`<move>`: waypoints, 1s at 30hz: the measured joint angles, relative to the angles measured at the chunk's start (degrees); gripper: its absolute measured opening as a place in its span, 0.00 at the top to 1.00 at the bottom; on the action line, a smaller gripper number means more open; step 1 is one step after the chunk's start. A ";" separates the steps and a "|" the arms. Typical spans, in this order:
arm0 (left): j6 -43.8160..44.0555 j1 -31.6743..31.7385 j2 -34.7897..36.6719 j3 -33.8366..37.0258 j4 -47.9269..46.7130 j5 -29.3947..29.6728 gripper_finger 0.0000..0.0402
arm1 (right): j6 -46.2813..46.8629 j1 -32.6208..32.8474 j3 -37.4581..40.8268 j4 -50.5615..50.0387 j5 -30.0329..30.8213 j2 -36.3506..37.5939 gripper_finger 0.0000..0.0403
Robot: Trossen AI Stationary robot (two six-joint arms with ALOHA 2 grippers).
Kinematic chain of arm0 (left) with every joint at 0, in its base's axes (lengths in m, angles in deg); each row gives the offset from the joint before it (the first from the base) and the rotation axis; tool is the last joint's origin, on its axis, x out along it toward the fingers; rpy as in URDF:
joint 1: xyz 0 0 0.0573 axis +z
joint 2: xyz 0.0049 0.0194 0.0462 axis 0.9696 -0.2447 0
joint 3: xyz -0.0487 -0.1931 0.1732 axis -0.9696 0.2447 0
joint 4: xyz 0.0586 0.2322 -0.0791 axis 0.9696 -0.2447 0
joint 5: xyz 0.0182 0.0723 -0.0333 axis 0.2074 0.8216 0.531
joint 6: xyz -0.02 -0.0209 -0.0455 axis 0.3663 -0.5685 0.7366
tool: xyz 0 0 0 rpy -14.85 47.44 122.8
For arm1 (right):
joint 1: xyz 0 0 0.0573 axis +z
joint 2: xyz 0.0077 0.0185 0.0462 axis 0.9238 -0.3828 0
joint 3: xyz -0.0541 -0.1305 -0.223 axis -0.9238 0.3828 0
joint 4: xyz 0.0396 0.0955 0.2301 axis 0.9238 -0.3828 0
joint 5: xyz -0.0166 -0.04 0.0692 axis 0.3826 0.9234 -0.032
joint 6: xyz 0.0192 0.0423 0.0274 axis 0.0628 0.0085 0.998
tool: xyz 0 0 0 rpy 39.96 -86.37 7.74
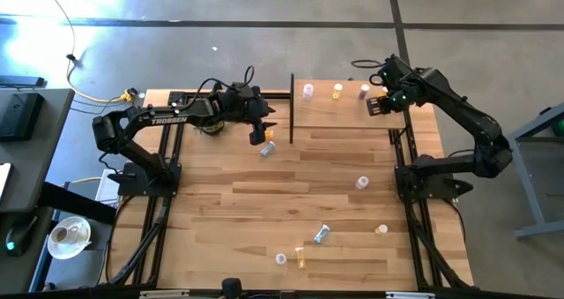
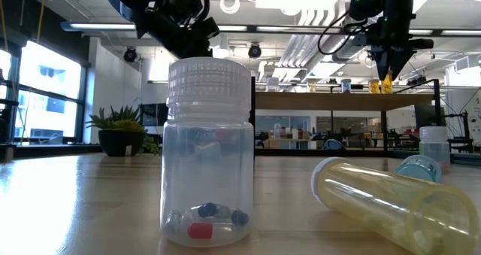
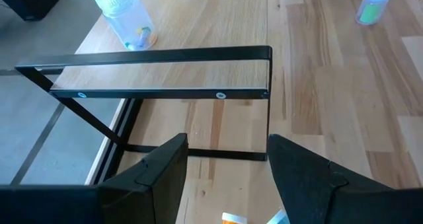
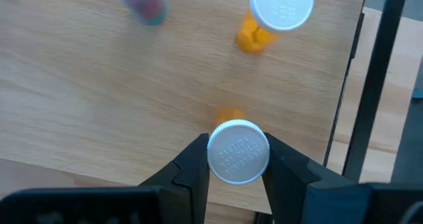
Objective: Pick and place medicine bottles onto shelf by color
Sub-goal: Put the bottom orange pill bottle aligned with the other orange pill bottle on the shelf
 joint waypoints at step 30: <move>-1.69 0.00 0.00 0.00 -0.92 0.06 0.50 | 4.75 0.02 -0.02 0.66 2.30 -1.43 0.70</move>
